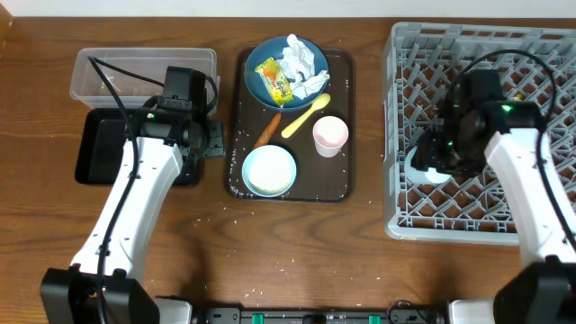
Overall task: Sort waste into correct bins and load items into the dishwasher rack
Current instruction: 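Carry the cup with the right gripper and place it in the rack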
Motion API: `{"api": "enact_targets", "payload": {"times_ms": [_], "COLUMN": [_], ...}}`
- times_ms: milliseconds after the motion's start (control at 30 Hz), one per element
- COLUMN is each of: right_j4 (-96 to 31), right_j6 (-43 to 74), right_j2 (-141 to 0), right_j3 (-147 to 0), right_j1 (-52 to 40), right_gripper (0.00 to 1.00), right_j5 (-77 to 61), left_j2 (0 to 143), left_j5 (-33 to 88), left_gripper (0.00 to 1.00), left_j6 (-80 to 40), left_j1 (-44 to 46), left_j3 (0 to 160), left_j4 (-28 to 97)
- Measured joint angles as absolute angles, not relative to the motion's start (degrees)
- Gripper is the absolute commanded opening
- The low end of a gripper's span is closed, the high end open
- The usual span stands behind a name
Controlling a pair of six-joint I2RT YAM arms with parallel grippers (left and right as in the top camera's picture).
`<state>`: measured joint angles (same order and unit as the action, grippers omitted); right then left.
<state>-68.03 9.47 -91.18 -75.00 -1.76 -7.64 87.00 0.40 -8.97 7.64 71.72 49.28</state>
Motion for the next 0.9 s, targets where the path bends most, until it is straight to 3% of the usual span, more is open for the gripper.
{"api": "enact_targets", "payload": {"times_ms": [167, 400, 567, 900], "right_j4": [-68.2, -66.8, -66.8, -67.3], "right_j6": [9.5, 9.3, 8.8, 8.7], "right_j2": [-94.7, -97.0, -97.1, -95.5], "right_j3": [-75.0, -75.0, -75.0, -79.6], "right_j1": [-1.8, -1.8, -1.8, -1.8], "right_gripper": [0.46, 0.8, 0.95, 0.99], "right_j5": [-6.8, -6.2, -6.4, -6.9], "left_j2": [87.0, 87.0, 87.0, 87.0], "left_j5": [0.2, 0.0, 0.0, 8.5], "left_gripper": [0.55, 0.56, 0.67, 0.74], "left_j6": [-9.0, -9.0, -8.7, -9.0], "left_j1": [7.6, 7.6, 7.6, 7.7], "left_j3": [71.7, 71.7, 71.7, 71.7], "left_j4": [49.3, 49.3, 49.1, 40.0]}}
